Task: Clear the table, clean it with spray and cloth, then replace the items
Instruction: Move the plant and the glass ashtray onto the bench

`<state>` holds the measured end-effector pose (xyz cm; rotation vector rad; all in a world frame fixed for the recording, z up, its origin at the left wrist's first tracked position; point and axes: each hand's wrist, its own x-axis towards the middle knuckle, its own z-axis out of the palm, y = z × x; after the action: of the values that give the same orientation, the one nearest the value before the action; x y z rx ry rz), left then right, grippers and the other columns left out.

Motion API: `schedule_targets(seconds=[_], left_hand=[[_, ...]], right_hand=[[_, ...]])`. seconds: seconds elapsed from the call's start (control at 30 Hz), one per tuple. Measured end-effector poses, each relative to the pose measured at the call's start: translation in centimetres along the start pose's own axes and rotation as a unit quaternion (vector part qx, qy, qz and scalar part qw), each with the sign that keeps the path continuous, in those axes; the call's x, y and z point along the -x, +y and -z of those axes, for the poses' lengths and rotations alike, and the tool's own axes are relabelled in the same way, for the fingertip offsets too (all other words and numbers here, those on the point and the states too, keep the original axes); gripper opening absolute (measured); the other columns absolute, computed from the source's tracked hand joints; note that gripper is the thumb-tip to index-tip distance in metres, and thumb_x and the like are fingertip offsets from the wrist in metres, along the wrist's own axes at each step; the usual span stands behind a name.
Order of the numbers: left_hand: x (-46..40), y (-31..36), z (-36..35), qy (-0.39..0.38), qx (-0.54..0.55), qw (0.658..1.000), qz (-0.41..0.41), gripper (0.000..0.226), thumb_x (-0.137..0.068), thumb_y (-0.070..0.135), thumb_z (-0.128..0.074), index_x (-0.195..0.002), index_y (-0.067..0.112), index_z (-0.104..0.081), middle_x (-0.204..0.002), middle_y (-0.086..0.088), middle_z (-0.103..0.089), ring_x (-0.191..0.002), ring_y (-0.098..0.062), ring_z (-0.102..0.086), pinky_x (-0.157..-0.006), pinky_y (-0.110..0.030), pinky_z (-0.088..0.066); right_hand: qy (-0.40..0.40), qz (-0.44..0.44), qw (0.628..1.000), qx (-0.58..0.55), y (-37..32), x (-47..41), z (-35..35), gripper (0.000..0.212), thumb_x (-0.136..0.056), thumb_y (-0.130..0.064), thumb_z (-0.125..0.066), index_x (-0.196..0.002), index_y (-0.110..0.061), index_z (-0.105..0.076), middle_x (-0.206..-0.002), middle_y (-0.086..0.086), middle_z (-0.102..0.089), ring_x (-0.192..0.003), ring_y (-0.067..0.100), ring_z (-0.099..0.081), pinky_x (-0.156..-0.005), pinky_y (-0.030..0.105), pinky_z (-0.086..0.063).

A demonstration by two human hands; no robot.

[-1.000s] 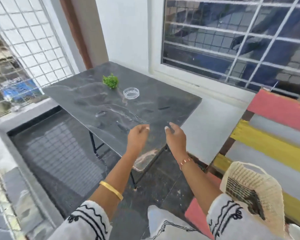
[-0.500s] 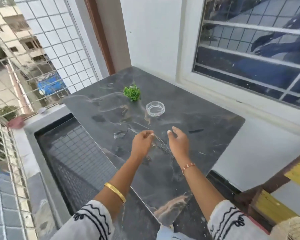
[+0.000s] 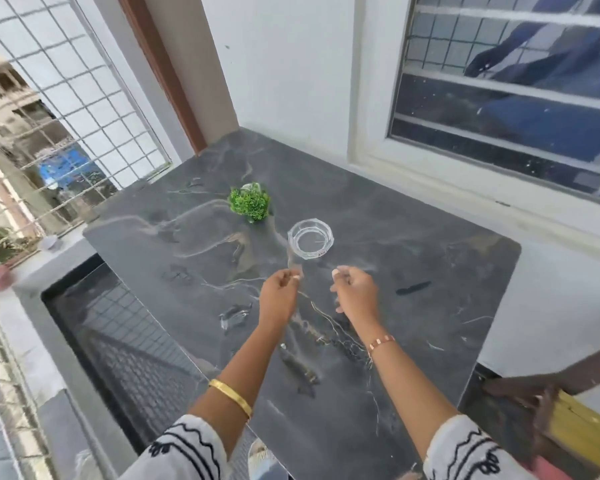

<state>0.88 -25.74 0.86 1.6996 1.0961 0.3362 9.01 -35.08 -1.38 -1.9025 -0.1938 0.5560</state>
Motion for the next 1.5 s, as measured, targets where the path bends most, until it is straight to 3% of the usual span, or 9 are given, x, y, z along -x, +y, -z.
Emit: schedule_targets(seconds=[0.2,0.4,0.57,0.7,0.87,0.97,1.17,1.37,1.5], left_hand=[[-5.4,-0.4,-0.8,-0.008,0.031,0.999,-0.016,0.014,-0.091,0.011,-0.047,-0.1,0.012,-0.059,-0.074,0.006,-0.057,-0.067,-0.008,-0.051,-0.061,-0.008,-0.041],[-11.6,-1.8,1.4,-0.064,0.038,0.997,0.003,0.015,-0.089,0.013,-0.048,-0.098,0.017,-0.059,-0.085,-0.001,-0.06,-0.079,-0.017,-0.053,-0.085,-0.035,-0.047],[-16.2,-1.7,4.5,-0.086,0.034,0.996,-0.009,0.018,-0.09,0.013,-0.047,-0.103,0.014,-0.059,-0.078,0.005,-0.058,-0.075,-0.016,-0.053,-0.071,-0.026,-0.043],[-19.5,-1.2,6.5,-0.095,0.016,0.995,-0.008,0.031,-0.089,0.014,-0.051,-0.12,0.01,-0.053,-0.109,-0.006,-0.061,-0.101,-0.021,-0.056,-0.089,-0.029,-0.043],[-23.2,-1.2,8.3,-0.022,-0.049,0.991,-0.125,0.043,-0.082,0.013,-0.062,-0.123,0.011,-0.051,-0.113,-0.013,-0.052,-0.107,-0.026,-0.05,-0.096,-0.032,-0.038],[-24.7,-1.3,9.3,0.009,-0.131,0.971,-0.197,0.065,-0.076,0.02,-0.069,-0.134,0.01,-0.04,-0.123,-0.016,-0.047,-0.117,-0.031,-0.043,-0.099,-0.036,-0.034],[-28.2,-0.7,9.1,-0.083,-0.361,0.881,-0.295,0.077,-0.077,0.034,-0.07,-0.141,0.022,-0.029,-0.153,-0.011,-0.019,-0.144,-0.032,-0.012,-0.117,-0.049,-0.01],[-29.4,0.5,8.9,-0.089,-0.375,0.859,-0.337,0.051,-0.083,0.017,-0.061,-0.131,0.022,-0.045,-0.132,-0.003,-0.053,-0.123,-0.029,-0.041,-0.097,-0.043,-0.037],[-30.0,0.2,9.2,-0.059,-0.324,0.873,-0.358,0.026,-0.089,0.016,-0.053,-0.113,0.015,-0.061,-0.11,-0.01,-0.066,-0.1,-0.034,-0.055,-0.079,-0.041,-0.044]], right_hand=[[0.032,-0.033,0.999,0.012,-0.1,-3.9,-3.3,0.032,-0.092,-0.025,-0.052,-0.119,-0.009,-0.058,-0.106,0.013,-0.065,-0.072,0.019,-0.059,-0.033,0.015,-0.041],[0.143,-0.102,0.984,-0.011,-1.4,-6.9,-7.1,0.04,-0.09,-0.019,-0.054,-0.128,-0.007,-0.049,-0.086,0.008,-0.057,-0.065,0.021,-0.058,-0.039,0.022,-0.051],[0.191,-0.145,0.97,-0.033,-2.5,-9.0,-10.0,0.03,-0.089,-0.019,-0.056,-0.116,-0.008,-0.049,-0.086,0.01,-0.058,-0.054,0.019,-0.057,-0.035,0.02,-0.048],[0.229,-0.167,0.959,-0.015,-3.0,-10.2,-11.1,0.022,-0.088,-0.016,-0.059,-0.104,-0.006,-0.048,-0.082,0.009,-0.058,-0.055,0.025,-0.059,-0.032,0.02,-0.046],[0.279,-0.196,0.938,0.06,-3.4,-11.2,-12.0,0.021,-0.082,-0.004,-0.057,-0.103,-0.001,-0.055,-0.097,0.018,-0.065,-0.07,0.033,-0.064,-0.058,0.035,-0.053],[0.292,-0.185,0.936,0.069,-3.5,-11.1,-11.9,0.021,-0.081,-0.001,-0.058,-0.101,0.002,-0.059,-0.095,0.014,-0.065,-0.071,0.024,-0.056,-0.058,0.024,-0.037],[0.304,-0.176,0.93,-0.107,-3.7,-9.8,-12.7,0.012,-0.078,0.001,-0.062,-0.089,-0.002,-0.059,-0.084,0.014,-0.063,-0.048,0.018,-0.061,-0.044,0.027,-0.053],[0.275,-0.197,0.93,-0.144,-4.1,-7.7,-13.5,0.014,-0.082,-0.005,-0.06,-0.095,-0.004,-0.059,-0.072,0.017,-0.062,-0.042,0.018,-0.065,-0.033,0.018,-0.034],[0.271,-0.18,0.934,-0.151,-4.2,-7.1,-13.9,0.013,-0.08,-0.001,-0.062,-0.093,-0.003,-0.061,-0.08,0.019,-0.062,-0.04,0.016,-0.061,-0.037,0.018,-0.046]])
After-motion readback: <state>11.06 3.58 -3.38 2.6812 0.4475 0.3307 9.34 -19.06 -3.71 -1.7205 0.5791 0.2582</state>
